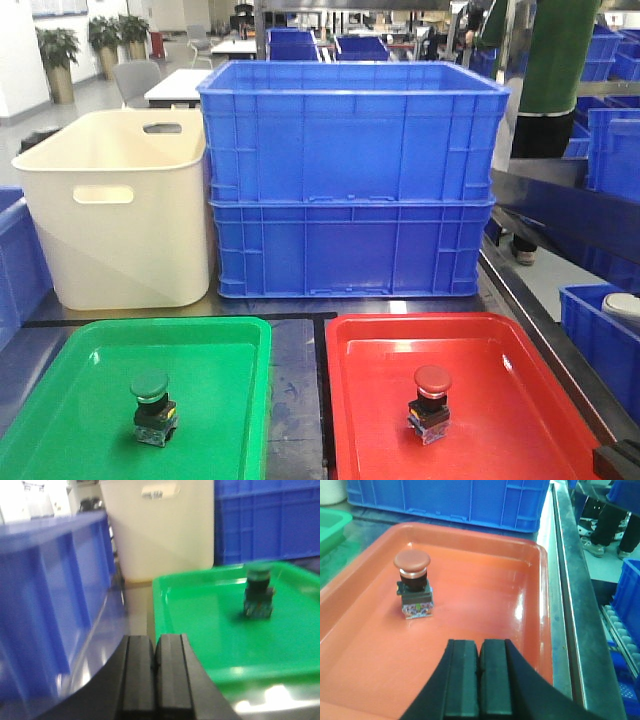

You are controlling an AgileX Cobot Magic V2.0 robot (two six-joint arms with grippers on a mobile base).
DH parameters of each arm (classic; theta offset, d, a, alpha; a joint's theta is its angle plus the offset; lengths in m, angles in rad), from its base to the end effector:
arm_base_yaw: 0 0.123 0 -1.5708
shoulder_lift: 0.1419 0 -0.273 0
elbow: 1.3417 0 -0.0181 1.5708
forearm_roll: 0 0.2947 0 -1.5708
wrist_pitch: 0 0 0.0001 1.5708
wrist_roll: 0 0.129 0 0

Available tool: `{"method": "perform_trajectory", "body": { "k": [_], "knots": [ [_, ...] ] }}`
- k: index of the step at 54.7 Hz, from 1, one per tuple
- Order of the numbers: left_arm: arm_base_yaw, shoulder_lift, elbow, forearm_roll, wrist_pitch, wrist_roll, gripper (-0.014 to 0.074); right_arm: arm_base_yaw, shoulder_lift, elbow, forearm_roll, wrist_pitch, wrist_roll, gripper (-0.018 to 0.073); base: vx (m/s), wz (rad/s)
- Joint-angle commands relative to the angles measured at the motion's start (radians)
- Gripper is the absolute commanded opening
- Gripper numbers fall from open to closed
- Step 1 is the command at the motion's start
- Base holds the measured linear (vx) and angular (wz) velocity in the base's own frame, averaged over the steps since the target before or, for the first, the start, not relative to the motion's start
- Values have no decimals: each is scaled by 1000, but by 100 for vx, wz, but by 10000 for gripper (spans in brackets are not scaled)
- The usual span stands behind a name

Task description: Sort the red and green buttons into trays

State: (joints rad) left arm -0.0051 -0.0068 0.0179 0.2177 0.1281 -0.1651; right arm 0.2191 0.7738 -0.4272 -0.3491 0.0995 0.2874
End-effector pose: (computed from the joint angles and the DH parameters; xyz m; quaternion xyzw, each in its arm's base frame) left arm 0.1508 0.0028 0.1938 0.0108 0.7241 0.0258 0.6891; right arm 0.2392 0.0487 0.2367 -0.1045 0.8135 0.0315 0.5712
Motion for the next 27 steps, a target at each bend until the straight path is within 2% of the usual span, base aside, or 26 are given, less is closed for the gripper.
{"method": "perform_trajectory", "body": {
  "k": [1,7,27],
  "knots": [
    [18,-3,-17,-53,-56,22,-6,-1,-8,-32,-3,-75,-6,-11,0,0],
    [18,-15,-17,-48,-57,91,-6,-1,-8,-32,-3,-76,-6,-11,0,-1],
    [16,-18,-17,-49,-57,91,-6,-1,-8,-32,-3,-74,-6,-11,0,0]
  ]
}}
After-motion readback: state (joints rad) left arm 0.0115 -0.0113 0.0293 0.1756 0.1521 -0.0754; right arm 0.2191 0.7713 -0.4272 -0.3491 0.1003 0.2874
